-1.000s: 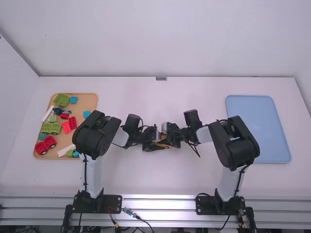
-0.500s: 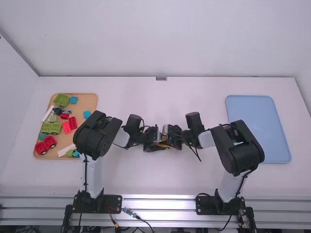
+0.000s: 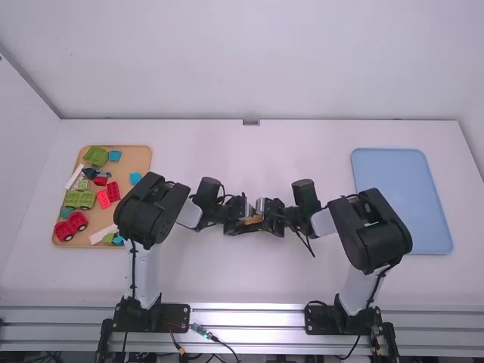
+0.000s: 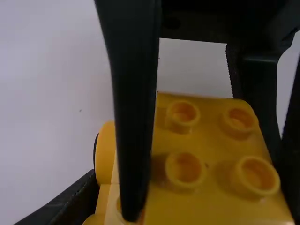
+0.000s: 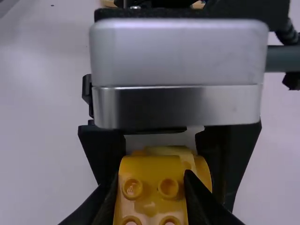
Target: Assemble lego blocks to make yellow taxi
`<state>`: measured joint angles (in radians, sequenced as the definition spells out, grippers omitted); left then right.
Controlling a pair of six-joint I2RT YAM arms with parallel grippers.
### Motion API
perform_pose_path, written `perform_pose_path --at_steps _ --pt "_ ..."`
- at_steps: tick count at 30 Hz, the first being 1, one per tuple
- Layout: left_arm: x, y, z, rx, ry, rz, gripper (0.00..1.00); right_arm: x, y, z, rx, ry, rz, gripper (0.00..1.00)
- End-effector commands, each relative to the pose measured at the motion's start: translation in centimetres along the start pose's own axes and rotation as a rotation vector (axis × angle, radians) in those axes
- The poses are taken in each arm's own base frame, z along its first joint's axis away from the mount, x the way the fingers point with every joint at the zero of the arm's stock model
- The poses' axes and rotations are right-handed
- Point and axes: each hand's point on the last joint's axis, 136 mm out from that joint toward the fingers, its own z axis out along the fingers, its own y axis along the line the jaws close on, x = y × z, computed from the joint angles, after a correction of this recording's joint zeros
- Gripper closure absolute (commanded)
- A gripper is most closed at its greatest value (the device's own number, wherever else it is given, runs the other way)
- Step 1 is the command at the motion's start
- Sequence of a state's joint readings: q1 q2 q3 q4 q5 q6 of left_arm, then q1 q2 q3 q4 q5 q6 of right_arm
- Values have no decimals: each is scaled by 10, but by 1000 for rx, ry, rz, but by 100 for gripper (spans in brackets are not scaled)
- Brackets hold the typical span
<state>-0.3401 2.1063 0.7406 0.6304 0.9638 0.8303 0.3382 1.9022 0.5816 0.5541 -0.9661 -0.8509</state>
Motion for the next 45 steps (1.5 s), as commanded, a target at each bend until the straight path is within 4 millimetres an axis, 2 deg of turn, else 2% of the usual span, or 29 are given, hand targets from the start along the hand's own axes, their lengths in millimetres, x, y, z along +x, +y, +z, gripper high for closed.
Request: perform_pose_path --at_steps 1,12,21,25,28,36,42,45 --pt "3 -2 -3 22 -17 37 94 40 8 -1 32 131 132 100" --pt "14 -22 -5 73 3 63 95 31 0 2 26 113 105 100" --pt "15 -23 -5 73 6 60 96 25 -8 3 36 101 85 100" --pt "16 -23 -5 72 11 58 96 15 -11 2 26 68 69 100" --pt "16 -23 -5 71 10 60 95 9 -13 -2 29 45 62 100" --pt "16 -22 -5 70 9 62 96 -22 -19 -25 68 44 22 100" --pt "16 -22 -5 70 9 62 96 -21 -21 -29 93 83 13 100" --pt "16 -22 -5 69 9 63 96 -21 -15 -27 65 67 27 100"
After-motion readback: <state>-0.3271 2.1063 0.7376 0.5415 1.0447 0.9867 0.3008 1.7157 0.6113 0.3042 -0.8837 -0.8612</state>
